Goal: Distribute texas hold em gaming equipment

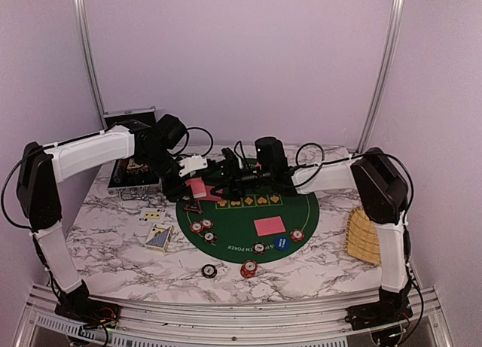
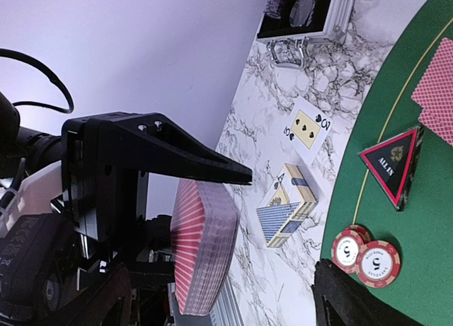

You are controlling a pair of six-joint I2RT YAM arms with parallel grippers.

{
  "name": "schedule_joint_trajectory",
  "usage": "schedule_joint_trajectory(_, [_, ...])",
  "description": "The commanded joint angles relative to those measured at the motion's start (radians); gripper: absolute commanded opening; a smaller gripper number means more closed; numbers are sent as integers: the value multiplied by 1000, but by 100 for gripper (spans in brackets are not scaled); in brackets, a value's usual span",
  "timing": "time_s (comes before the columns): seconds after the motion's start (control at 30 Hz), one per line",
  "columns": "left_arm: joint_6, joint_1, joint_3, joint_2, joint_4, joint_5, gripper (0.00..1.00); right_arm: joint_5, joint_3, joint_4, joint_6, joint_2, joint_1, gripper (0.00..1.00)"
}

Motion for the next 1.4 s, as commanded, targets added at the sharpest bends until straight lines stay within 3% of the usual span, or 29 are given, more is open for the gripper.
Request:
schedule_joint_trajectory(0.0, [-3, -11, 35, 16, -13, 16, 0, -32, 54, 26, 19, 48, 18, 87])
schedule_joint_trajectory(0.47, [-5, -20, 46, 21, -13, 29, 0, -32, 203, 17, 62, 168, 53, 87])
schedule_joint_trajectory(0.7, [-1, -22, 32, 11, -16, 29, 0, -39, 266, -72, 36, 222, 51, 86])
schedule_joint_trajectory(1.0, [2, -20, 31, 3, -16, 24, 0, -13, 167, -96, 16, 168, 9, 73])
schedule_joint_trajectory(1.37, [5, -20, 34, 11, -16, 13, 0, -18, 93, -111, -14, 66, -6, 65])
